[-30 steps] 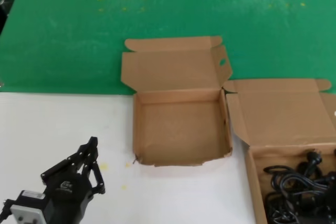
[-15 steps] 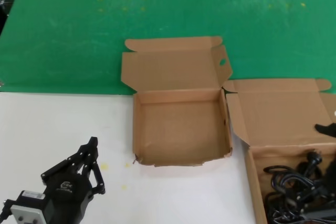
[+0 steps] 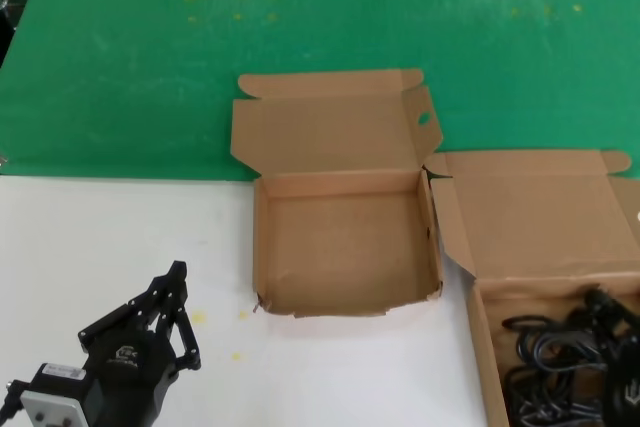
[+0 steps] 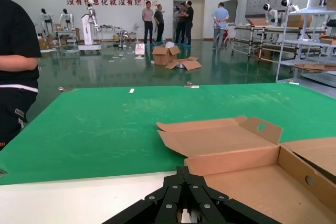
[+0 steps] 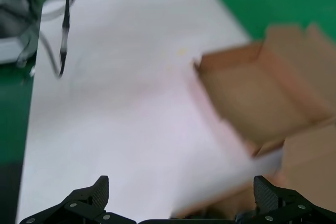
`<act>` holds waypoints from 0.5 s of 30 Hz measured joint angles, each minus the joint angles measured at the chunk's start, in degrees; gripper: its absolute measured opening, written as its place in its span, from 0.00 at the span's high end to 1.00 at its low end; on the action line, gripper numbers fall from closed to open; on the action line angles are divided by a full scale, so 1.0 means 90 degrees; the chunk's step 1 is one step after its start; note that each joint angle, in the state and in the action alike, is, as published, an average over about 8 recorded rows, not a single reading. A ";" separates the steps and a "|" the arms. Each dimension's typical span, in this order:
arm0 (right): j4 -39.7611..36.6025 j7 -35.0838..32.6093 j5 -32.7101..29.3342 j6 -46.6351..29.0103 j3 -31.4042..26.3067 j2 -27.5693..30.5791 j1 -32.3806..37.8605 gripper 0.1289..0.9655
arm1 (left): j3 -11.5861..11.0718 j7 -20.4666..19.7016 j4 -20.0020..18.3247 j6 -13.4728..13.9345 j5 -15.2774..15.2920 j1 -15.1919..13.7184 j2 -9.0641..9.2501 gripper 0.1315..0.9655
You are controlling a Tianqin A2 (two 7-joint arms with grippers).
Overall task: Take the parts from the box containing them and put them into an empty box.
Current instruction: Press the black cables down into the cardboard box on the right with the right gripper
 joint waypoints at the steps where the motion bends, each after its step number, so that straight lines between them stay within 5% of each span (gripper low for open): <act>1: 0.0011 0.0290 -0.0307 -0.0196 0.0000 -0.0056 0.0072 0.00 | 0.0000 0.0000 0.0000 0.0000 0.0000 0.0000 0.0000 1.00; 9: 0.0298 0.2298 -0.2639 -0.1154 0.0115 -0.0455 0.0300 0.00 | 0.0000 0.0000 0.0000 0.0000 0.0000 0.0000 0.0000 1.00; 15: 0.0470 0.3034 -0.3966 -0.1708 0.0839 -0.0859 -0.0217 0.00 | 0.0000 0.0000 0.0000 0.0000 0.0000 0.0000 0.0000 1.00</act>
